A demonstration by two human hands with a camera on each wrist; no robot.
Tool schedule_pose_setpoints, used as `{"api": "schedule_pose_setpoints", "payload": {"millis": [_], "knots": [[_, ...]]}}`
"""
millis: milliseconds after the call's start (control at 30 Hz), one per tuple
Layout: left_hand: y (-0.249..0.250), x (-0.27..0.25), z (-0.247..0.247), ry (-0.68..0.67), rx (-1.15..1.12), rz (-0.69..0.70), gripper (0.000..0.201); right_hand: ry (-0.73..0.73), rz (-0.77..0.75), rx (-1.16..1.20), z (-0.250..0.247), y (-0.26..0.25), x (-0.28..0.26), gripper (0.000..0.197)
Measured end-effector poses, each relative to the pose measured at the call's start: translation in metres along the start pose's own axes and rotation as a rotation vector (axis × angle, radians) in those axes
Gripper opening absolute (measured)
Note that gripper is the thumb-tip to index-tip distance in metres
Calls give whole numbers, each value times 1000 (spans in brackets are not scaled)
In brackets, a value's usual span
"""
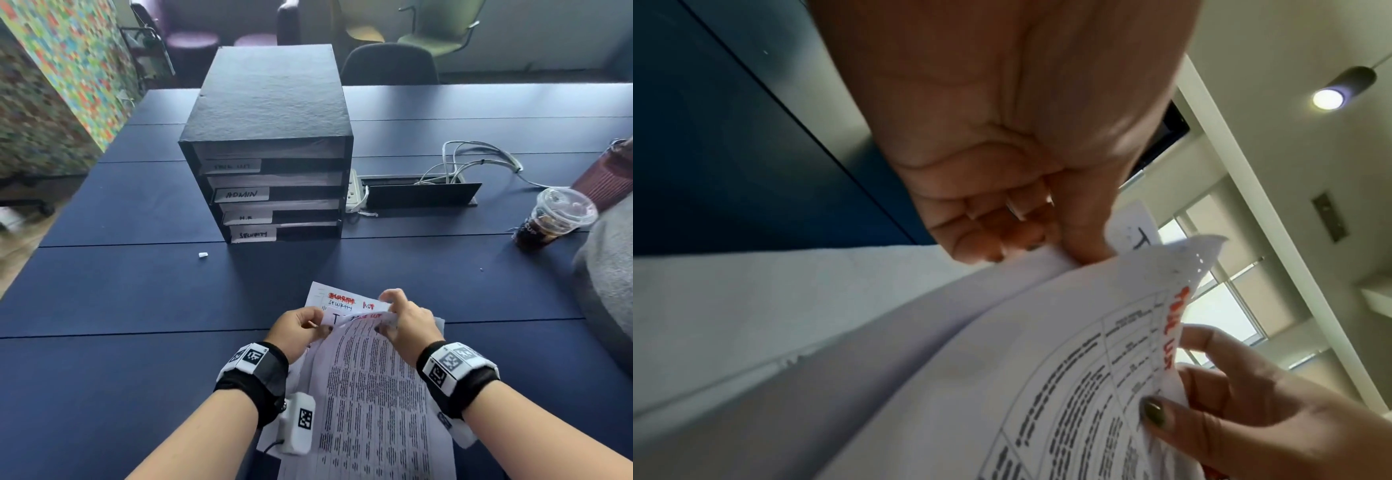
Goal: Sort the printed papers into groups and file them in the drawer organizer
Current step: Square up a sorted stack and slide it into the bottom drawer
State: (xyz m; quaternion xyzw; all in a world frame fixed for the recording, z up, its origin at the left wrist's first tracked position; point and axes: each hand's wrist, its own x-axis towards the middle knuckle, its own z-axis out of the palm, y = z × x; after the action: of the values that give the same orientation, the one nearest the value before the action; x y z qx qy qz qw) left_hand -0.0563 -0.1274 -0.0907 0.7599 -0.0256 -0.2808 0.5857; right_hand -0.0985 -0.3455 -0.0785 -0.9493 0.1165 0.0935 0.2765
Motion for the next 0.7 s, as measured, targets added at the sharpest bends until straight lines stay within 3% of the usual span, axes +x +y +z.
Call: {"api": "schedule_pose_setpoints", "payload": {"millis": [67,200,233,300,367,467,567,700], "knots": [[1,-2,-5,-29,-5,-16,7,-46,-24,-79,-4,-2,1,32],[1,-7,-5,-90,175,-11,81,-78,-65,-236,-4,-8,5,19],[2,-9,-2,-106,196,-23,82,-65,-42,-215,-6,-11,8,16],[7,-15,3,-110,197,-35,57,-30,-26,-197,-14,-19,15,13],[6,-13,5,-30,192,-10,41,6,-54,-196,-22,-27,21,12],[2,-9,0,123,146,-3,29,37,-88,-162,-32,-40,27,13],[2,-6,-9,159,133,-18,15,30,-86,-111,-39,-52,28,6],[1,-5,-34,235,138,-41,9,46,40,-95,-49,-52,29,12]]}}
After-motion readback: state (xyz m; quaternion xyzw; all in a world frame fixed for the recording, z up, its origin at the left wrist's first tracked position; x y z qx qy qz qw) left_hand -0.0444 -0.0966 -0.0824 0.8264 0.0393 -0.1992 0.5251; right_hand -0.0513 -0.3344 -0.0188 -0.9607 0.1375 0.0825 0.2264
